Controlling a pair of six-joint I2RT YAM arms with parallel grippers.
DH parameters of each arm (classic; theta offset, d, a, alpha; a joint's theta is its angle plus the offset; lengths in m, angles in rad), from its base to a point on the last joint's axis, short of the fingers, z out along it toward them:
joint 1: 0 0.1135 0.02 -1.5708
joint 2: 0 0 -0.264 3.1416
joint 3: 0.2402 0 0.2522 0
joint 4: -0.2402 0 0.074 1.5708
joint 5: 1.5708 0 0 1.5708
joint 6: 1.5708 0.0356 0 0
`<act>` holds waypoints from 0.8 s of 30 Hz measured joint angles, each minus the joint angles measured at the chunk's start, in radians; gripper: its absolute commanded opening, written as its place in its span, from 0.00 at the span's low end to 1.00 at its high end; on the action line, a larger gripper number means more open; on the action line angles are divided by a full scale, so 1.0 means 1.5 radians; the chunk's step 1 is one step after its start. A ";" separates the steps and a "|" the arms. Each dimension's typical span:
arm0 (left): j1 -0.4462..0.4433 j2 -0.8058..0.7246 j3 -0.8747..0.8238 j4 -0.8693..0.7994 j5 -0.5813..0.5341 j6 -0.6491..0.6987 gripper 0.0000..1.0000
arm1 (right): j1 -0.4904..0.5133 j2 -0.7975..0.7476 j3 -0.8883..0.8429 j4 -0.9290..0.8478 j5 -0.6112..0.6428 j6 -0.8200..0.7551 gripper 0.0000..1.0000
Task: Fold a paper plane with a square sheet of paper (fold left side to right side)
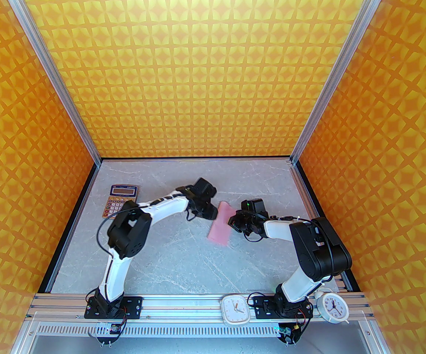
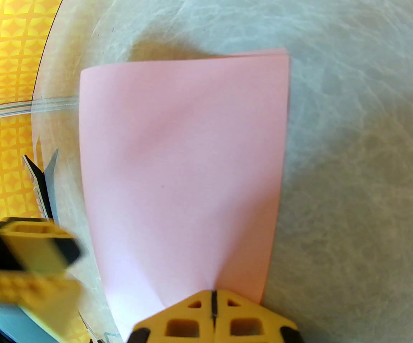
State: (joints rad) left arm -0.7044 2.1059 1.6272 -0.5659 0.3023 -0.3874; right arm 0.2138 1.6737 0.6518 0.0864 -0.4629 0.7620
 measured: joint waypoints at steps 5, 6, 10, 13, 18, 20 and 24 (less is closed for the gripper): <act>-0.002 -0.008 -0.012 0.053 0.062 -0.047 0.00 | 0.000 0.003 0.004 0.000 0.000 0.000 0.00; -0.004 -0.005 -0.013 0.057 0.073 -0.056 0.00 | 0.000 0.003 0.004 -0.001 0.000 -0.001 0.00; -0.009 0.014 -0.007 0.072 0.098 -0.077 0.00 | 0.000 0.006 0.009 -0.005 0.000 -0.005 0.00; -0.014 0.039 0.008 0.071 0.107 -0.081 0.00 | 0.000 0.006 0.012 -0.010 0.000 -0.005 0.00; -0.019 0.074 0.031 0.055 0.107 -0.080 0.01 | 0.000 0.010 0.016 -0.013 0.000 -0.005 0.00; -0.019 0.080 0.036 0.042 0.101 -0.075 0.02 | 0.000 0.011 0.018 -0.013 0.000 -0.005 0.00; -0.019 0.094 0.056 0.013 0.080 -0.060 0.02 | 0.000 0.011 0.018 -0.013 0.000 -0.005 0.00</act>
State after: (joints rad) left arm -0.7330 2.2471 1.7111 -0.5468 0.4217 -0.4767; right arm 0.2138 1.6909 0.6781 0.0666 -0.4633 0.7540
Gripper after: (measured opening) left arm 0.028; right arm 0.030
